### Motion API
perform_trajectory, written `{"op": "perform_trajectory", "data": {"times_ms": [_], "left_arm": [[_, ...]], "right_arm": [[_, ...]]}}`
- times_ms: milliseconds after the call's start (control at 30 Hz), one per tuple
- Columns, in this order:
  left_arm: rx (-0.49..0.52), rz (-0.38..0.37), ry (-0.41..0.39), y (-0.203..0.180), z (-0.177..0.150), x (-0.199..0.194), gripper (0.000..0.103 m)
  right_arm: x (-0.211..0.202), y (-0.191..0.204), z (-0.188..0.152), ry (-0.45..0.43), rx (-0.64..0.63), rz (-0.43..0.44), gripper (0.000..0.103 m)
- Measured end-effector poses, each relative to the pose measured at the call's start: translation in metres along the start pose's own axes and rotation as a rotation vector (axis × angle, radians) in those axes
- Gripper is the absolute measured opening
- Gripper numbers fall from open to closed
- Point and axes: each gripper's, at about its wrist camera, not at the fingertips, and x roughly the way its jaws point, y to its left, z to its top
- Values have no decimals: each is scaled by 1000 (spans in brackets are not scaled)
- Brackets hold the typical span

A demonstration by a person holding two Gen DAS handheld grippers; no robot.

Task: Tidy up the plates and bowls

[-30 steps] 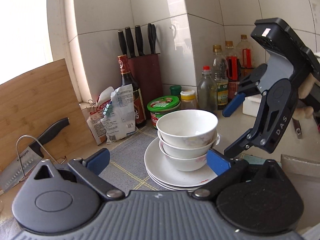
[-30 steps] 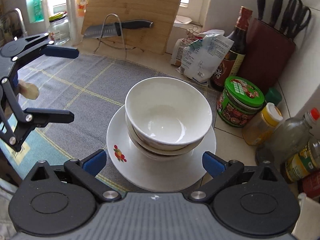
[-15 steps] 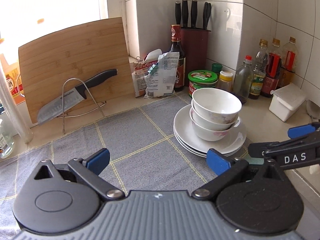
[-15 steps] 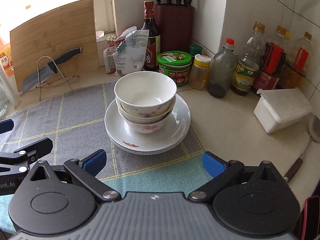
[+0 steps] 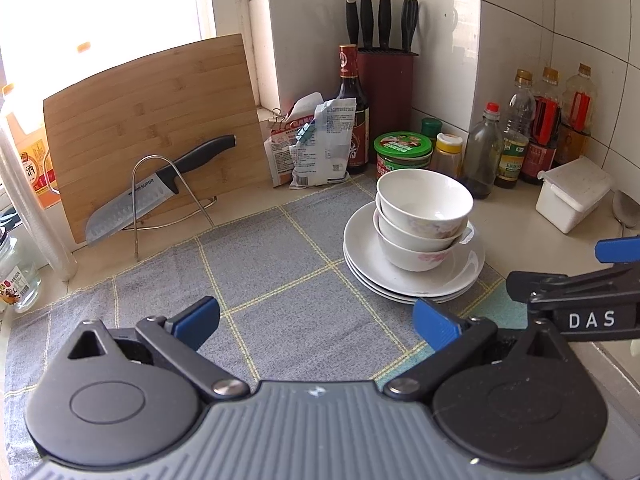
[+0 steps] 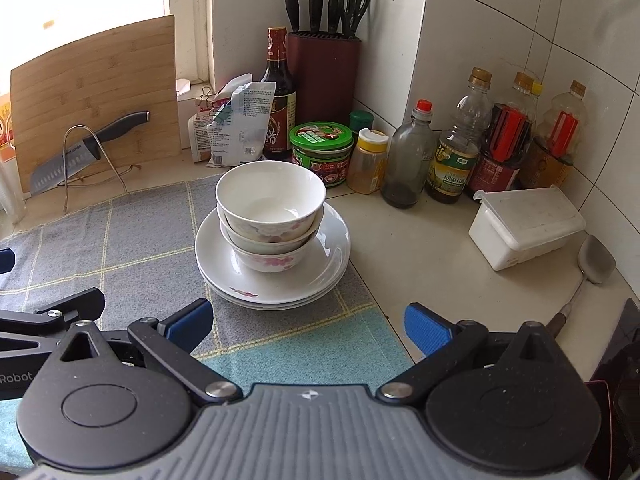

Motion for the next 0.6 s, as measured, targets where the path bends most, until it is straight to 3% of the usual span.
{"op": "perform_trajectory", "data": {"times_ms": [600], "left_arm": [[3, 1, 8, -3, 2, -1, 102]], "right_arm": [[-3, -3, 1, -10, 4, -17, 103]]}}
